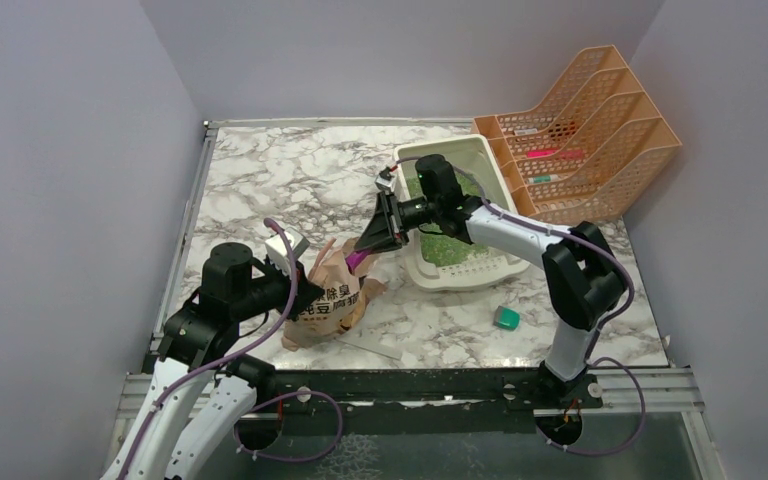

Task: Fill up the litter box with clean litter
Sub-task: 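Scoop the cat litter from the cat litter bag.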

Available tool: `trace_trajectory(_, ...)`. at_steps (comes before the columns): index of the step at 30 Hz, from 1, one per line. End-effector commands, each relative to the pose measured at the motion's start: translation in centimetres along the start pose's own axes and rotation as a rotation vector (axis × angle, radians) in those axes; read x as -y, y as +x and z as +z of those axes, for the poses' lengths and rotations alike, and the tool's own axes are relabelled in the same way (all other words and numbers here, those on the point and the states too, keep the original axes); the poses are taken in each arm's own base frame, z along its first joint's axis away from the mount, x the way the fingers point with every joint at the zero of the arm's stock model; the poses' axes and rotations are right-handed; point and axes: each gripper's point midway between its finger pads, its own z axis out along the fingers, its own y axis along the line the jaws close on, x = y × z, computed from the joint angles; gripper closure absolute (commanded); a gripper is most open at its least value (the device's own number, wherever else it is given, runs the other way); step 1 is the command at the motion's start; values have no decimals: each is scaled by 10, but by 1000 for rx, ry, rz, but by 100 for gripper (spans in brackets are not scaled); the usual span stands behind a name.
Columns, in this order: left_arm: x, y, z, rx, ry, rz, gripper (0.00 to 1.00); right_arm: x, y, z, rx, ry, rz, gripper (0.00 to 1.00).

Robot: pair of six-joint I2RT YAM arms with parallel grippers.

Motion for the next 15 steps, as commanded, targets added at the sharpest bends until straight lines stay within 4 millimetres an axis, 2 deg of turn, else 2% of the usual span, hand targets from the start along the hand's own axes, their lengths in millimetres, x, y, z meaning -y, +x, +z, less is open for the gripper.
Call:
trace_trajectory(1,2,6,-2,-13,11,-9,100,-33,-4,-25,35,-72,-36,99)
trace_trajectory(15,3,6,-2,-10,15,-4,100,-22,-26,-70,179,-53,17,99)
